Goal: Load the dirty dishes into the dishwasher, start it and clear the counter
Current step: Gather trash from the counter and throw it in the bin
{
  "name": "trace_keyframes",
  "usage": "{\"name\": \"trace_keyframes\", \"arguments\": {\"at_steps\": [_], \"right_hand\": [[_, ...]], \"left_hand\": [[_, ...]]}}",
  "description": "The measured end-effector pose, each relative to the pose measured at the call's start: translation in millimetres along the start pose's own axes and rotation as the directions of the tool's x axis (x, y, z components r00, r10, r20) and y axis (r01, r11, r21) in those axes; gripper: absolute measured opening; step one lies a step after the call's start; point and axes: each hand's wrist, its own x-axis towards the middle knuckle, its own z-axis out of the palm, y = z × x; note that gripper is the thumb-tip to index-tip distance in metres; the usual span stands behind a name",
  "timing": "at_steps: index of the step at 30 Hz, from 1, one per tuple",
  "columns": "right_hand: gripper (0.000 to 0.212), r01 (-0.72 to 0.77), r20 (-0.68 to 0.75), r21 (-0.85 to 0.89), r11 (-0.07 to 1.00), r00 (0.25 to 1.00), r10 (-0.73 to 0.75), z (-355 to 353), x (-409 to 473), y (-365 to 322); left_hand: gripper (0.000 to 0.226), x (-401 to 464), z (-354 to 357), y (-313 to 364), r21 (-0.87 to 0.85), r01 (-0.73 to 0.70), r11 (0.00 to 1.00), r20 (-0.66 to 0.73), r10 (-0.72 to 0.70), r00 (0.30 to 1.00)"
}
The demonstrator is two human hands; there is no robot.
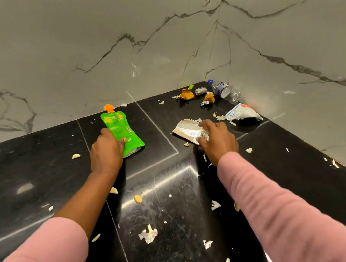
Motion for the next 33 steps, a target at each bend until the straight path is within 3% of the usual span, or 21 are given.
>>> {"name": "trace_keyframes", "arguments": {"at_steps": [3, 5, 11, 19, 23, 28, 33], "right_hand": [[0.060, -0.069, 0.201, -0.101, 0.992, 0.976, 0.088, 1.0, 26.3, -3.0], [0.057, -0.083, 0.232, -0.124, 0.989, 0.966, 0.110, 4.5, 30.2, -3.2], [0.033, 0.085, -0.053, -0.200, 0.976, 0.994, -0.097, 31.1, -3.5, -1.7], [0.016, 0.020, -0.189, -0.211, 0.977, 0.980, -0.061, 45.9, -11.2, -9.5], [0.015, 0.025, -0.184, -0.167, 0.986, 0.981, -0.057, 43.0, -13.5, -8.6], [0.017, 0.077, -0.142, -0.069, 0.995, 0.986, -0.086, 32.0, -21.0, -3.4], [0.025, -0.029, -0.160, 0.156, 0.987, 0.986, 0.054, 19.8, -36.8, -0.1]], "left_hand": [[0.041, -0.1, 2.3, 0.3, 0.005, -0.012, 1.000, -0.013, 0.012, 1.000], [0.041, -1.4, 3.2, -0.1, 0.013, -0.017, 1.000, -0.014, 0.017, 1.000], [0.039, -10.1, 1.3, 10.9, -0.056, 0.040, 0.998, 0.035, -0.038, 0.999], [0.039, -40.6, 3.3, 32.9, -0.070, 0.189, 0.979, 0.064, -0.185, 0.981], [0.040, -46.0, -4.0, 36.7, -0.076, 0.275, 0.958, 0.146, -0.263, 0.954], [0.037, -41.7, -11.7, 39.2, -0.048, 0.253, 0.966, 0.218, -0.237, 0.947], [0.034, -53.6, -15.0, 37.5, -0.118, 0.229, 0.966, 0.237, -0.196, 0.952]]}}
